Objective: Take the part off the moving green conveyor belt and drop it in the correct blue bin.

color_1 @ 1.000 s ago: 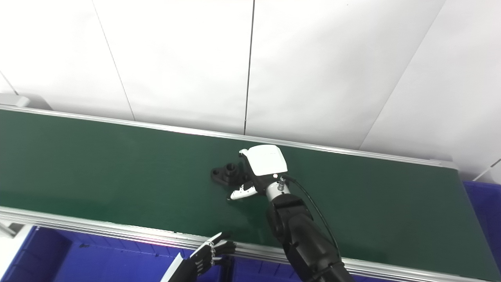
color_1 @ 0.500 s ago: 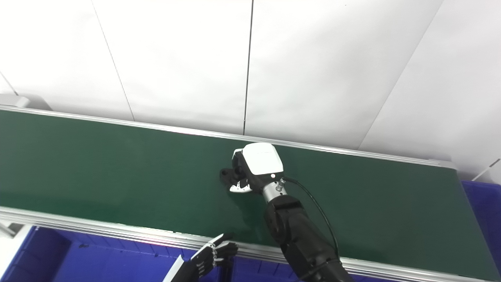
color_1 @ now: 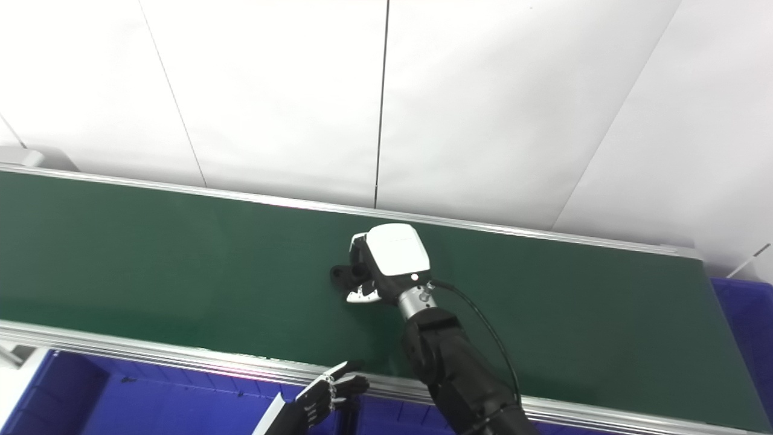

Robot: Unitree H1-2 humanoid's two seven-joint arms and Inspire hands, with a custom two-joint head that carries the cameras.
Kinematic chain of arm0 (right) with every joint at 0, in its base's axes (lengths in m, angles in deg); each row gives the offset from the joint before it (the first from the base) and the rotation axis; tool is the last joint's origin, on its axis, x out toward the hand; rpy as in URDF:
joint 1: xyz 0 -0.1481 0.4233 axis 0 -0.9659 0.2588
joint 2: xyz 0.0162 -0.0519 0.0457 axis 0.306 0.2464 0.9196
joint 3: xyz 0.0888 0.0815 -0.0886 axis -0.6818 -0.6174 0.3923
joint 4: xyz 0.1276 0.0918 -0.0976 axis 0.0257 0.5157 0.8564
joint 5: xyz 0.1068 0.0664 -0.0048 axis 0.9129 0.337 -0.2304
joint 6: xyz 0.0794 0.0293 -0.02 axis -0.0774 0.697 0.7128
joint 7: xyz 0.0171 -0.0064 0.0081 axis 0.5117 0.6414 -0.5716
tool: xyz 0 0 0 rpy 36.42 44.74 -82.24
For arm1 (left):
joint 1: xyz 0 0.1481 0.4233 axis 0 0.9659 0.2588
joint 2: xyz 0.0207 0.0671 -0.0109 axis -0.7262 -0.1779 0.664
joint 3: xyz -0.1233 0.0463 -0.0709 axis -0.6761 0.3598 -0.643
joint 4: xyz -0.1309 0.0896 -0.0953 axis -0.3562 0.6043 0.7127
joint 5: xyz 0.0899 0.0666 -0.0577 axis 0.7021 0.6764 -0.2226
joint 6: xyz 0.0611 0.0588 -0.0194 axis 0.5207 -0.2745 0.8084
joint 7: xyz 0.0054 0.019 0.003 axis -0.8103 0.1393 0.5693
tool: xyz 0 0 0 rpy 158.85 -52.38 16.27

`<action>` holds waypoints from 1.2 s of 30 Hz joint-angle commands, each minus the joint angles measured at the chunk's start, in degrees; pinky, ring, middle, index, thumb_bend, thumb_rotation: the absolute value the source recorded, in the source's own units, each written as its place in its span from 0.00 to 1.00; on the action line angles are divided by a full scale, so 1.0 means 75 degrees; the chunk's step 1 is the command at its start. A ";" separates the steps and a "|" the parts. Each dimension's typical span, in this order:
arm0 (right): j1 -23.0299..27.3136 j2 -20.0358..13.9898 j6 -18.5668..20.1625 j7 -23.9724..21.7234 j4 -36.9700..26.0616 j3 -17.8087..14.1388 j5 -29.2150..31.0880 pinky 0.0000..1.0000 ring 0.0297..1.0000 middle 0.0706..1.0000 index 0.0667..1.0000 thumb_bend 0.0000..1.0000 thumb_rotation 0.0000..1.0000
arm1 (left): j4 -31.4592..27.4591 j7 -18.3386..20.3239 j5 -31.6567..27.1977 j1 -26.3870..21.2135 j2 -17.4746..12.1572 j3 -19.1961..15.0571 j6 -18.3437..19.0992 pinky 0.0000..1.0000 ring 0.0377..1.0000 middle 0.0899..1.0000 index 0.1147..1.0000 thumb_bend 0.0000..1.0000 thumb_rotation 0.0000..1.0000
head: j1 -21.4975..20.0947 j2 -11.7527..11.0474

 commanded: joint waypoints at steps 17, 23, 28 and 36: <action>-0.1239 -0.0676 -0.0519 0.0149 -0.2245 -0.0516 0.0283 0.15 0.19 0.27 0.45 0.50 0.14 | -0.0517 0.0099 -0.0143 0.0094 -0.0018 -0.0051 0.0154 0.75 0.83 0.81 0.87 0.82 0.70 | -0.0568 0.0219; -0.1554 -0.0959 -0.0242 -0.0686 -0.3899 -0.0893 0.0152 0.18 0.22 0.30 0.45 0.50 0.14 | -0.0586 0.0168 -0.0218 0.0045 -0.0121 -0.0132 0.0133 0.75 0.84 0.81 0.89 0.81 0.72 | -0.0866 0.0382; -0.2034 -0.1143 -0.0028 -0.1740 -0.5232 -0.1208 -0.0021 0.16 0.20 0.28 0.45 0.50 0.14 | -0.0810 0.0276 -0.0441 0.0061 -0.0277 -0.0188 0.0203 0.77 0.85 0.83 0.91 0.79 0.74 | -0.1421 0.0699; -0.3232 -0.1109 0.0247 -0.3082 -0.7103 -0.1636 -0.0555 0.18 0.22 0.30 0.45 0.50 0.14 | -0.1762 0.0540 -0.1163 0.0249 -0.0699 -0.0483 0.0797 0.84 0.89 0.85 0.95 0.74 0.80 | -0.2924 0.1474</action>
